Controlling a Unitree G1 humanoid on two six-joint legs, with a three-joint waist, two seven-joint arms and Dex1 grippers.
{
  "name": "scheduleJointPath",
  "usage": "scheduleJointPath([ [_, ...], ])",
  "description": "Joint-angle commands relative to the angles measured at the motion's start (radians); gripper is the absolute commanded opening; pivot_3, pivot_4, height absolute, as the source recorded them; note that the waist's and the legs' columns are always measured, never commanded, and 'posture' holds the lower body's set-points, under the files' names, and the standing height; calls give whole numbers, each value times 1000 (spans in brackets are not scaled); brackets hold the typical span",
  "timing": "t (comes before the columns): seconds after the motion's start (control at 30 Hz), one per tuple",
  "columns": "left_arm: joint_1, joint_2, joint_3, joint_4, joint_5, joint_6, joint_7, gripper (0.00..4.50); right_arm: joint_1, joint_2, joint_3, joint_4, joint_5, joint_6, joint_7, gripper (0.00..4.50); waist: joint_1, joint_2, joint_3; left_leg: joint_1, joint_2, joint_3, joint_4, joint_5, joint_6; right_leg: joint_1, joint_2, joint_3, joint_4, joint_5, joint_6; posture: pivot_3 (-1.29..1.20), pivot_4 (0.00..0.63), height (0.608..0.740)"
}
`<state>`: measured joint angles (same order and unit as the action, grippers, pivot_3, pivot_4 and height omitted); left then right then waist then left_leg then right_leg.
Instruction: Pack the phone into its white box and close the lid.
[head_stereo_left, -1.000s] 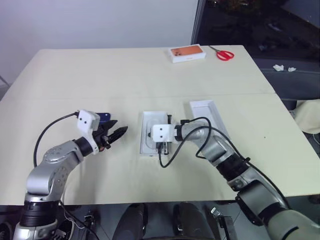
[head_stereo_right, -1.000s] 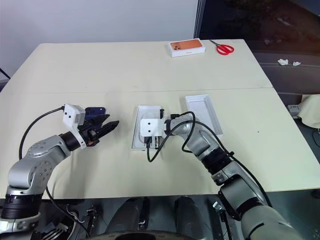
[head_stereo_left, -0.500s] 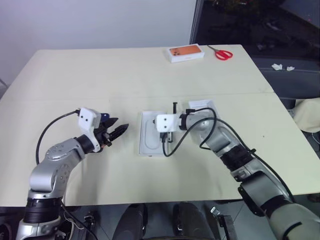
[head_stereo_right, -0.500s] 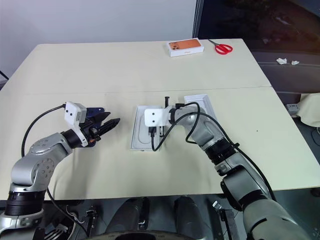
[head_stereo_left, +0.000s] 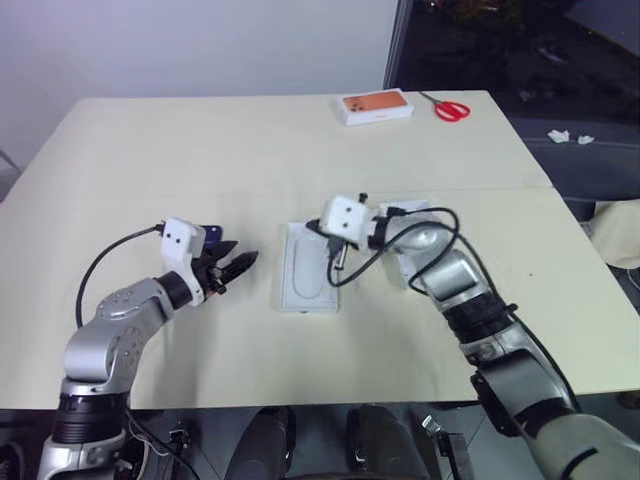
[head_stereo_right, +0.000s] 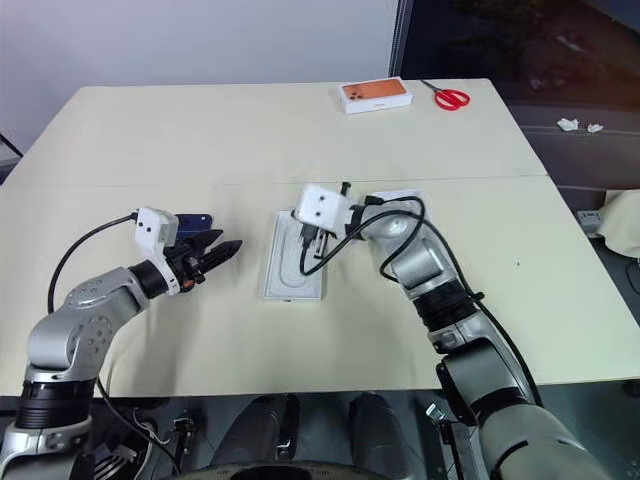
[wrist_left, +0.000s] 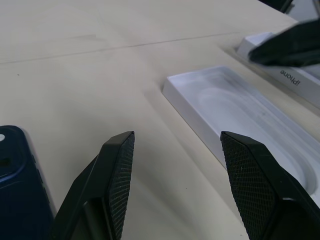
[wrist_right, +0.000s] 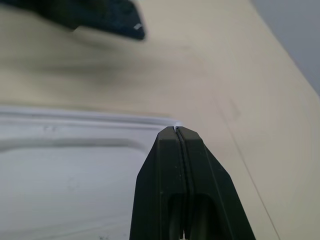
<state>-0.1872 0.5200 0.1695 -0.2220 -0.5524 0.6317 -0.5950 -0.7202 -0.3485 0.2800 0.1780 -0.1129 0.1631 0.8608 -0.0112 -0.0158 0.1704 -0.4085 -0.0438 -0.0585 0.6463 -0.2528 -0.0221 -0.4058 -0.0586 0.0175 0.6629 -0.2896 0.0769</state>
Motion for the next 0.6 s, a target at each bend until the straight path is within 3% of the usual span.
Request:
scheduleJointPath([
  [0.03,-10,11,9,0,14,-18,-3,2889,39,-67,-32,-54,25,14,30,28,0,0,0,0,0,0,0,0,0,0,0,0,0,0,0,0,150,740],
  [0.2,-5,18,12,11,17,-25,-22,2889,90,-159,-37,-72,34,14,64,28,-5,0,0,0,0,0,0,0,0,0,0,0,0,0,0,0,150,740],
  [0.33,-7,51,54,45,13,-31,-45,2889,72,-89,-66,-129,113,105,34,28,-13,0,0,0,2,1,-1,0,0,-1,2,1,0,0,0,0,150,740],
  [0.6,-46,127,167,180,-42,17,-86,2889,-11,56,16,-59,73,88,-34,28,-4,0,0,0,3,1,-1,0,0,-2,3,0,0,0,0,0,150,740],
])
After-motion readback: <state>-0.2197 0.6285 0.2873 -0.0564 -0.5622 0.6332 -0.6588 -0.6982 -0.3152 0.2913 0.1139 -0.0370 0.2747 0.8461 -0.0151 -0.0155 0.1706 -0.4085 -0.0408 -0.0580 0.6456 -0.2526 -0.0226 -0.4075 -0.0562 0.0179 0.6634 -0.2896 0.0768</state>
